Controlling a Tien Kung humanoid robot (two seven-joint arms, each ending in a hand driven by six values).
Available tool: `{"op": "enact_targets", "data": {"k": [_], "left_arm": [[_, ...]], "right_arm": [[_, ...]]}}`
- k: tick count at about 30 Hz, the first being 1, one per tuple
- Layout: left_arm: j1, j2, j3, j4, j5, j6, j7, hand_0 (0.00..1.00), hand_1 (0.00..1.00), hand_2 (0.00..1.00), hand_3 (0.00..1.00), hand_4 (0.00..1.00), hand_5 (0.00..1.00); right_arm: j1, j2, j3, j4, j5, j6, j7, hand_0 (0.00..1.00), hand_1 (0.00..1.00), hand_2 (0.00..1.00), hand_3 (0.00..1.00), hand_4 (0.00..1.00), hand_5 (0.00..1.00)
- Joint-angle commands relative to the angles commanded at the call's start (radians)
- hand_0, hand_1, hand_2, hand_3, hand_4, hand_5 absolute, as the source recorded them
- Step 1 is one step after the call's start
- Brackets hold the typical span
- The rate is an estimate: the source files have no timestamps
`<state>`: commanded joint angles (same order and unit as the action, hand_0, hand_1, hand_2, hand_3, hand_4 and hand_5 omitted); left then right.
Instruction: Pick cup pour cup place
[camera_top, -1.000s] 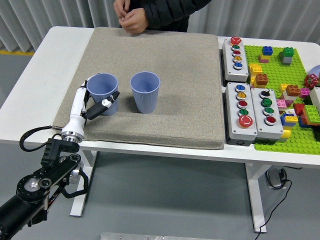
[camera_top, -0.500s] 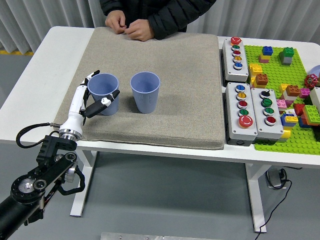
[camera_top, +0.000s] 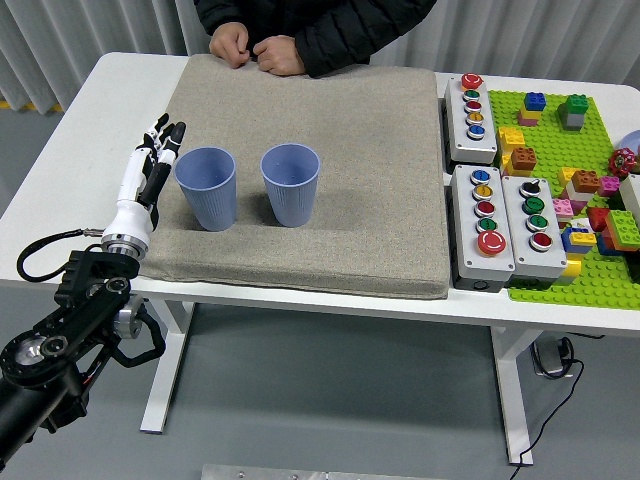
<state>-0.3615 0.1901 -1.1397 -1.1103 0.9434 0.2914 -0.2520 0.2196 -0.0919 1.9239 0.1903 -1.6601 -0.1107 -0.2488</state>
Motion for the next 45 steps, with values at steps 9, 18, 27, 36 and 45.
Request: {"op": "enact_targets", "data": {"k": [9, 18, 27, 36, 45], "left_arm": [[-0.027, -0.004, -0.021, 0.074, -0.065, -0.030, -0.002, 0.921, 0.951, 0.998, 0.947, 0.805, 0.998], [-0.018, -0.014, -0.015, 0.089, -0.090, -0.040, -0.007, 0.913, 0.936, 0.998, 0.938, 0.800, 0.998], [-0.024, -0.012, -0.022, 0.093, -0.098, -0.051, -0.004, 0.915, 0.935, 0.998, 0.925, 0.786, 0.967], [-0.020, -0.012, -0.016, 0.094, -0.094, -0.053, -0.004, 0.914, 0.934, 0.998, 0.924, 0.781, 0.956], [-0.016, -0.017, -0.006, 0.106, -0.228, -0.095, -0.050, 0.896, 0.898, 0.998, 0.919, 0.760, 0.954]], "right_arm": [[0.002, 0.000, -0.005, 0.000, 0.007, -0.002, 0.001, 0.697, 0.634, 0.594, 0.594, 0.002, 0.250], [0.000, 0.002, -0.006, 0.000, 0.007, -0.003, -0.001, 0.697, 0.634, 0.594, 0.594, 0.002, 0.247], [0.001, 0.000, -0.007, -0.001, 0.009, -0.002, 0.002, 0.697, 0.633, 0.593, 0.593, 0.002, 0.246], [-0.003, 0.001, -0.009, 0.000, 0.011, -0.002, 0.000, 0.697, 0.633, 0.593, 0.593, 0.002, 0.242], [-0.012, 0.002, -0.011, 0.000, 0.009, -0.001, -0.001, 0.697, 0.633, 0.593, 0.593, 0.002, 0.241]]}}
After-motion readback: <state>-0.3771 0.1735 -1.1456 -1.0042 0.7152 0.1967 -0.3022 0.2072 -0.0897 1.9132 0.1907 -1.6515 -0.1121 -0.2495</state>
